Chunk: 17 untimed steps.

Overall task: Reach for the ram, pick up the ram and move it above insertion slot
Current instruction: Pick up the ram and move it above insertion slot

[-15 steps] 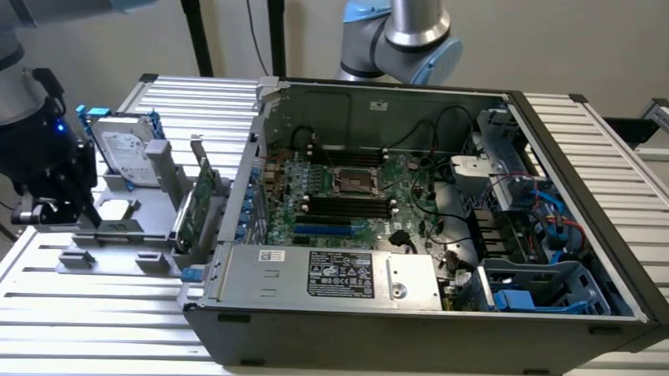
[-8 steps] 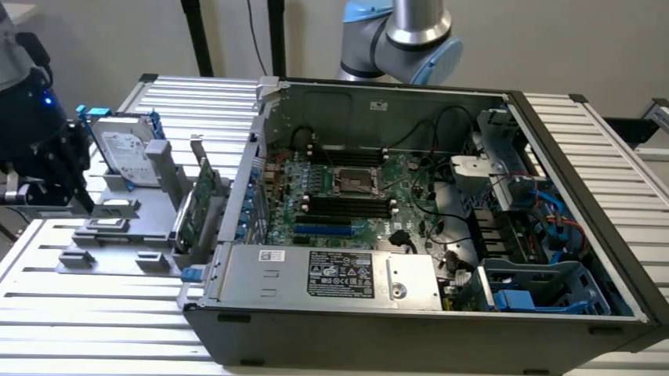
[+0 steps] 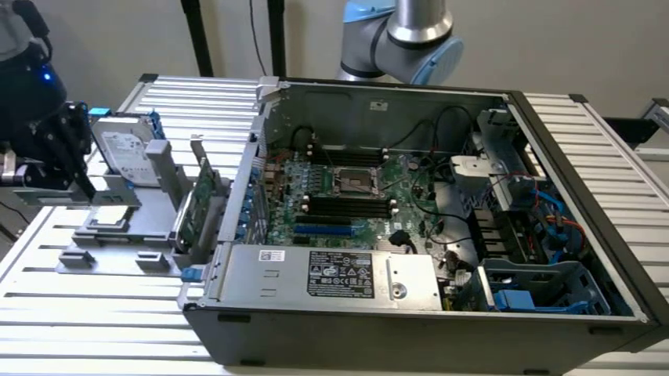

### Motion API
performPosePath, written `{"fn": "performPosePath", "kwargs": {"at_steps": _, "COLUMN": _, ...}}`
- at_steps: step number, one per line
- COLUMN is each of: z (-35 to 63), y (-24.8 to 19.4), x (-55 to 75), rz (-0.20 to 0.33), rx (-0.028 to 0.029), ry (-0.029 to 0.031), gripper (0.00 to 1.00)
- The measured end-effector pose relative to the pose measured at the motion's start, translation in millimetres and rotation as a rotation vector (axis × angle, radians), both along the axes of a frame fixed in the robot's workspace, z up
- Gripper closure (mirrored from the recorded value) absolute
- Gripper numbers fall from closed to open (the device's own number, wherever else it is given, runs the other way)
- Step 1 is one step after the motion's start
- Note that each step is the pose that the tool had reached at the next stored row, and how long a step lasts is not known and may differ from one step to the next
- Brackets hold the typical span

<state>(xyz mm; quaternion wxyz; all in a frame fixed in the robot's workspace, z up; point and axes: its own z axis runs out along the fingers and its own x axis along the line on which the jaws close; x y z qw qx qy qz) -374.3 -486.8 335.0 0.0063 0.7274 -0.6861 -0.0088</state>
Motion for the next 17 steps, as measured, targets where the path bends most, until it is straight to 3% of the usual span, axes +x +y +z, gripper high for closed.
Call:
{"fn": "performPosePath", "kwargs": {"at_steps": 4, "z": 13.7, "y": 1.0, "x": 11.4, "rz": 0.0, "rx": 0.0013, "ry": -0.0002, "gripper": 0.87}}
{"fn": "performPosePath", "kwargs": {"at_steps": 17, "z": 36.2, "y": 8.4, "x": 43.6, "rz": 0.0, "rx": 0.0034, "ry": -0.0002, "gripper": 0.87}}
